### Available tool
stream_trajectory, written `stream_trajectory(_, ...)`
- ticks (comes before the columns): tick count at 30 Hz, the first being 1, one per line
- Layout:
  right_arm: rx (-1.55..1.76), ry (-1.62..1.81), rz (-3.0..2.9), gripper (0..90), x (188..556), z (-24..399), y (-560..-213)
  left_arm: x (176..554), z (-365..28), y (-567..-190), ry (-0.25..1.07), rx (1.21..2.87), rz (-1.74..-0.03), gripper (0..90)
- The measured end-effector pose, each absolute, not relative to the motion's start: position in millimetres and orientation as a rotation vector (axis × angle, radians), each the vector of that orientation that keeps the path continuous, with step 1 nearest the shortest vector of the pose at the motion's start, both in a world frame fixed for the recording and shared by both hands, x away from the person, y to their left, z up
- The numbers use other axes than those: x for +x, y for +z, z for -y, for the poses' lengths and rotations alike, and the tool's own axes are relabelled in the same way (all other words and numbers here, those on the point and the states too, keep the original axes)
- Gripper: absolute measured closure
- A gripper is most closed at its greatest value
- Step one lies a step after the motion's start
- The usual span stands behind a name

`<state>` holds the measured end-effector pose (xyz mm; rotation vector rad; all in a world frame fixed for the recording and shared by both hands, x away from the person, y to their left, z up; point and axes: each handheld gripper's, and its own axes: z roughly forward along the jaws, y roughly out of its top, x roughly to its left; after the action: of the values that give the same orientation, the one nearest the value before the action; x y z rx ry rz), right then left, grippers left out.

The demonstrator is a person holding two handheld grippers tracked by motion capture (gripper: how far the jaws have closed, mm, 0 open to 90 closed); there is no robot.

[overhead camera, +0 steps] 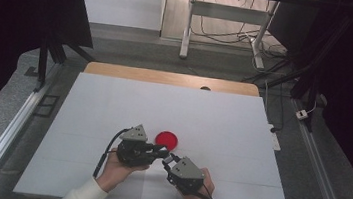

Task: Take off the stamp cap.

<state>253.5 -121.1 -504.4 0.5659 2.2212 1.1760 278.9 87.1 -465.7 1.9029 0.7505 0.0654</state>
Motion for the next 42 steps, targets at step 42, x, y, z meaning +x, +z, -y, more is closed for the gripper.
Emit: stream_trajectory(42,0.621,1.16,-2.226,64.4,258.5,129.5,-510.1,280.3,-103.2,-460.0,0.074,1.827,-0.785,75.9)
